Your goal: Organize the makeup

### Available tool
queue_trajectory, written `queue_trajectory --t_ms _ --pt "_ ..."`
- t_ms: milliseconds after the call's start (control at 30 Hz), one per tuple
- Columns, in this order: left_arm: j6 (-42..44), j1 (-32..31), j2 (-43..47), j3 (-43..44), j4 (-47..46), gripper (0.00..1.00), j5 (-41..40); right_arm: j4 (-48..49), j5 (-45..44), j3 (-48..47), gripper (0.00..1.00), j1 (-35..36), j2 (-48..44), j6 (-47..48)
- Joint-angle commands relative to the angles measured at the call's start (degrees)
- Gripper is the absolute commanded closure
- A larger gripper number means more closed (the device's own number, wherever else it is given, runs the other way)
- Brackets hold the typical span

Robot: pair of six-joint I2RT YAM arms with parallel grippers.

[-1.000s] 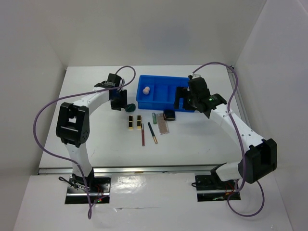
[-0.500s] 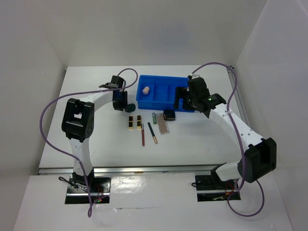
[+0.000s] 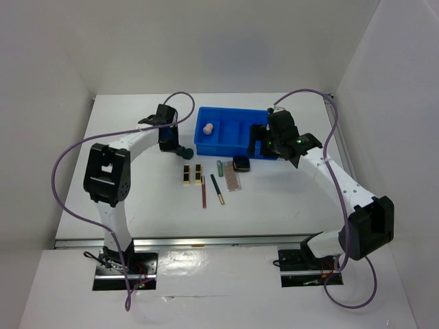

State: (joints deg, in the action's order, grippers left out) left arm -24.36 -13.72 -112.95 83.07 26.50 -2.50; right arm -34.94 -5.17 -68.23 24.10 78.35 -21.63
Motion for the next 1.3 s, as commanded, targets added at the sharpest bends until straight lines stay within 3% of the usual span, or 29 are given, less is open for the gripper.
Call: queue_trajectory --t_ms 0,200,333,467,633,767,900,1067,1100,1133,1167,1267 --pt "-0.1 0.4 7.5 0.3 0.3 1.00 -1.9 -0.3 -0.3 -1.4 0.00 -0.4 0.8 -0.3" --pt "-0.1 2.1 13.9 2.8 3.5 1.00 -3.6 0.2 0.3 -0.9 0.00 -0.4 0.8 -0.3" --pt "1.1 2.1 14.9 8.2 3.5 1.00 4.1 0.2 -0.2 -0.9 0.00 -0.4 0.8 -0.3" --pt "0.5 -2.4 11.4 14.6 2.2 1.00 5.7 -0.3 -0.7 -0.9 0.00 -0.4 0.3 -0.3" --pt "-1.3 -6.4 0.7 23.8 1.7 1.00 7.4 -0.8 -0.6 -0.9 0.00 -0.4 -2.5 -2.4" --pt "-3.4 -7.0 -8.4 35.4 3.6 1.00 7.4 -1.9 -0.6 -1.5 0.00 -0.4 -4.2 -2.4" --pt "-3.9 -7.6 -13.3 40.4 5.7 1.00 6.9 -3.6 -2.4 -1.5 0.00 -0.4 -4.8 -2.4" --pt "-4.7 -8.2 -11.2 38.1 5.0 0.82 4.4 -4.2 -3.1 -0.9 0.00 -0.4 -5.9 -2.4" --pt "-4.7 -8.2 -10.4 38.0 5.0 0.72 3.8 -4.2 -2.6 -0.9 0.00 -0.4 -5.9 -2.4" --pt "-4.7 -8.2 -10.4 38.0 5.0 0.43 3.3 -4.2 -2.6 -0.9 0.00 -0.4 -5.9 -2.4" --pt "-4.7 -8.2 -9.8 38.0 5.7 0.28 3.3 -4.2 -2.6 -0.9 0.00 -0.4 -5.9 -2.9" --pt "-3.6 -8.2 -6.9 37.3 6.4 0.26 2.2 -3.6 -1.9 -0.9 0.00 -0.4 -5.4 -2.9"
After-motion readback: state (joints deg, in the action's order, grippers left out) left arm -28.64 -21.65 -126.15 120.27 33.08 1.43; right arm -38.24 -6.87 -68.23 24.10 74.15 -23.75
